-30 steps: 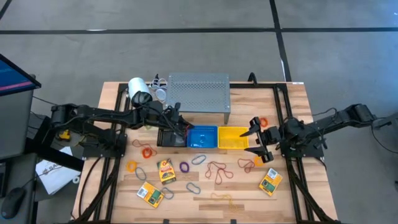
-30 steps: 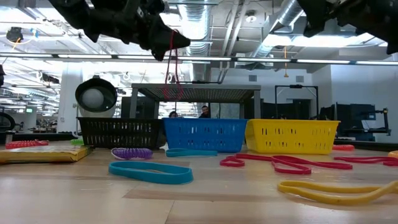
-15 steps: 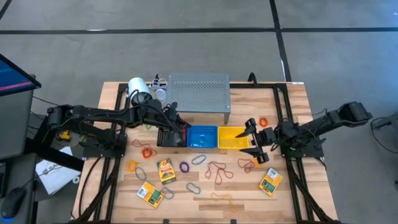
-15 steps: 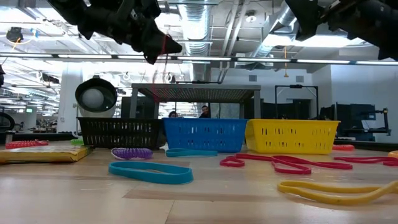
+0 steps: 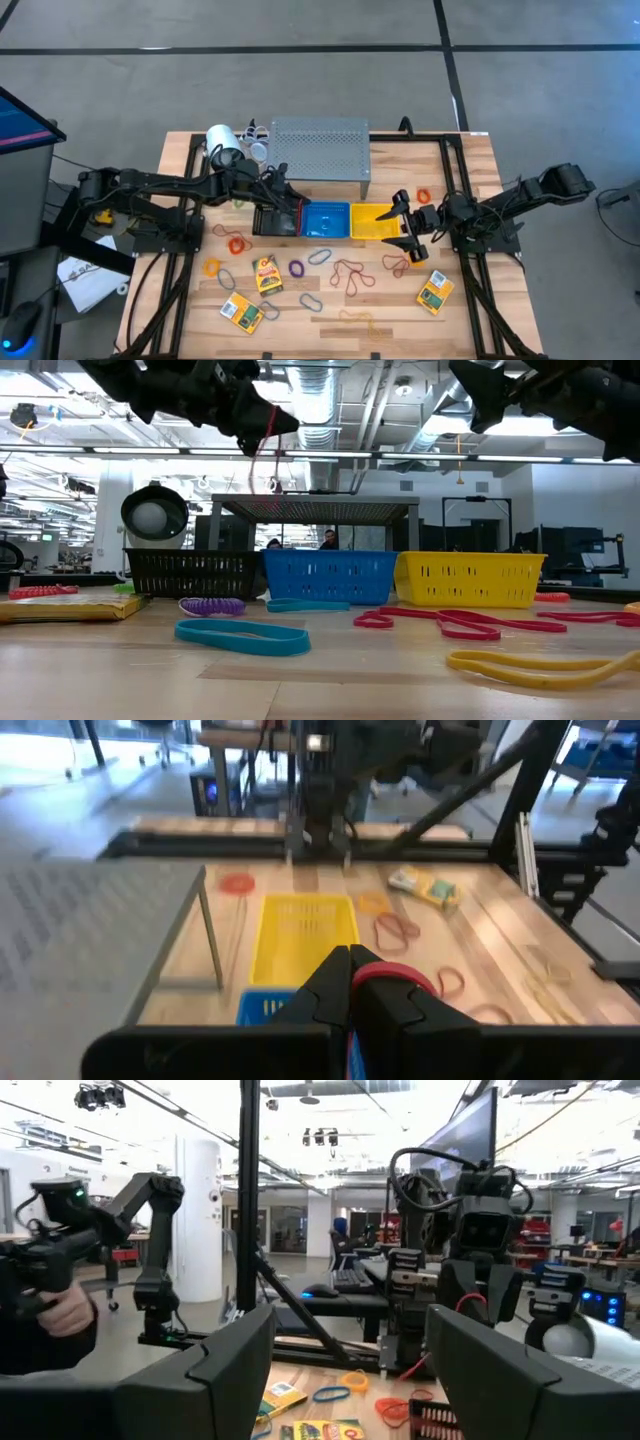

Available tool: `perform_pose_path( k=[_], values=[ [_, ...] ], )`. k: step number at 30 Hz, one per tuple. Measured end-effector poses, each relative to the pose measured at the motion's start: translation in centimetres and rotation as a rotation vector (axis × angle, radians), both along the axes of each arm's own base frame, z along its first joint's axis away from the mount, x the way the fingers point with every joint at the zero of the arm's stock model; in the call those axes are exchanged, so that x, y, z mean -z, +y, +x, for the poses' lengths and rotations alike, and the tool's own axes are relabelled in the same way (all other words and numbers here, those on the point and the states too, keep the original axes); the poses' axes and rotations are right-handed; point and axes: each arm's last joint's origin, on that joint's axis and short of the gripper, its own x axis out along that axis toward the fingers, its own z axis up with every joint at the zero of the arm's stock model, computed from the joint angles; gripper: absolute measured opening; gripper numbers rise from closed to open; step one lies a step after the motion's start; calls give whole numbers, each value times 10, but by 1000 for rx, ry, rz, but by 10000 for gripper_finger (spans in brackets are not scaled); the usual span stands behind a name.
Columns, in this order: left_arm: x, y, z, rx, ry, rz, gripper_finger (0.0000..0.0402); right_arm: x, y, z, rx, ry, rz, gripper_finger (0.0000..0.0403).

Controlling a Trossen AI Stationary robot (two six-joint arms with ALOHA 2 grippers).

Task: Pick & Place Office Desk Supplies
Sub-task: Put the red rubber band into the blue bin

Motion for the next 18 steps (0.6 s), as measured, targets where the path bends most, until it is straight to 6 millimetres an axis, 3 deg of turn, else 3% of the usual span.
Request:
perform_pose_path(
  k=[18],
  values=[
    [24, 4, 52, 17, 79, -14, 5, 1, -1, 0, 5, 7, -1, 255]
  ],
)
